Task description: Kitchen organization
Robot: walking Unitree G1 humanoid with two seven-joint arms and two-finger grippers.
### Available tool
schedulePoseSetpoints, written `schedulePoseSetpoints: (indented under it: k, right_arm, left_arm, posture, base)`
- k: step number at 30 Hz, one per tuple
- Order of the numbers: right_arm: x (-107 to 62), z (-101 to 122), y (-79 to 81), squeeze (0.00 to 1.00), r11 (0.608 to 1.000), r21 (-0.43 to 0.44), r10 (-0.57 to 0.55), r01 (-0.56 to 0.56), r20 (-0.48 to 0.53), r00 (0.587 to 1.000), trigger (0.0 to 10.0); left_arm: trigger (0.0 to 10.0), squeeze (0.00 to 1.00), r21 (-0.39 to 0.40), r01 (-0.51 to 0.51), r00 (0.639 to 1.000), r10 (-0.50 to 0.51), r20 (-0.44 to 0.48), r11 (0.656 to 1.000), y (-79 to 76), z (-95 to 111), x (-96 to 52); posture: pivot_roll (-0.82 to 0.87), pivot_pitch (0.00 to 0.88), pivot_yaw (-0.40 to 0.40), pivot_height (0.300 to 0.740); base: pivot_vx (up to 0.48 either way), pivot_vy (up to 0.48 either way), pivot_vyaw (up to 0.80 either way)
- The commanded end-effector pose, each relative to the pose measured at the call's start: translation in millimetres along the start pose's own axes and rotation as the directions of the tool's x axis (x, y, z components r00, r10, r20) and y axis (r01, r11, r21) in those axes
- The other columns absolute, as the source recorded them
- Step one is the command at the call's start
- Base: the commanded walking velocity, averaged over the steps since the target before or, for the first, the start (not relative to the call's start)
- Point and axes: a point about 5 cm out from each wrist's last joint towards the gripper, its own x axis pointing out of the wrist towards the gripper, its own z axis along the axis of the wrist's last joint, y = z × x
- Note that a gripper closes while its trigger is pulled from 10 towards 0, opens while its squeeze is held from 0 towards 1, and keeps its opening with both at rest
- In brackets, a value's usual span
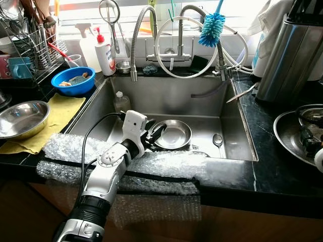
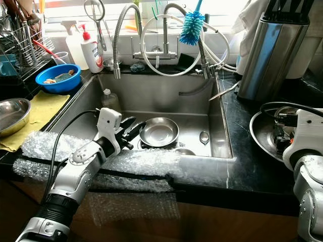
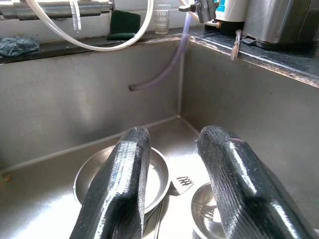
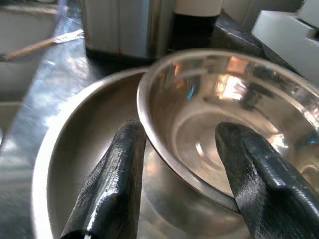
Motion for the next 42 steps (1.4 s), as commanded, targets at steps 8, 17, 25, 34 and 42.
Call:
schedulePoseSetpoints:
  k: [8, 17, 25, 34, 42]
  right_arm:
    - [1.0, 1.2, -3.9, 0.0, 1.0, -0.005, -0.019, 0.019, -0.011, 1.0, 10.0]
    - [2.4, 5.8, -6.6, 0.0, 0.999, -0.025, -0.032, 0.032, 0.004, 0.999, 3.3]
    - [3.6, 7.4, -5.0, 0.0, 0.999, -0.023, -0.023, 0.023, 0.008, 1.0, 0.0]
    - [4.7, 9.8, -2.8, 0.0, 1.0, -0.02, -0.011, 0.011, 0.016, 1.0, 0.0]
    - [6.2, 16.3, -0.3, 0.0, 1.0, -0.018, -0.002, 0.003, 0.049, 0.999, 0.0]
  left_arm:
    - [10.0, 0.0, -0.004, 0.004, 0.999, -0.004, -0.042, 1.0, -0.1, -7.2, -3.2]
    - [10.0, 0.0, -0.003, 0.0, 0.999, 0.0, -0.042, 1.0, 0.7, -7.1, -3.0]
    - [10.0, 0.0, -0.003, -0.001, 0.999, 0.001, -0.043, 1.0, 1.3, -7.4, -2.8]
    - [10.0, 0.0, -0.008, -0.006, 0.999, 0.005, -0.042, 1.0, 1.5, -7.8, -3.2]
    - [10.0, 0.0, -0.011, -0.012, 0.999, 0.012, -0.04, 1.0, 1.7, -7.8, -3.0]
  posture:
    - [-0.22, 0.001, 0.076, 0.74]
    - [-0.22, 0.0, 0.074, 0.74]
    - [-0.22, 0.0, 0.073, 0.74]
    - [-0.22, 0.0, 0.07, 0.74]
    - [-0.22, 0.0, 0.067, 0.74]
  base:
    - [0.0, 0.0, 0.0]
    - [0.0, 0.0, 0.0]
    - [0.0, 0.0, 0.0]
    - [0.0, 0.0, 0.0]
    - [0.0, 0.0, 0.0]
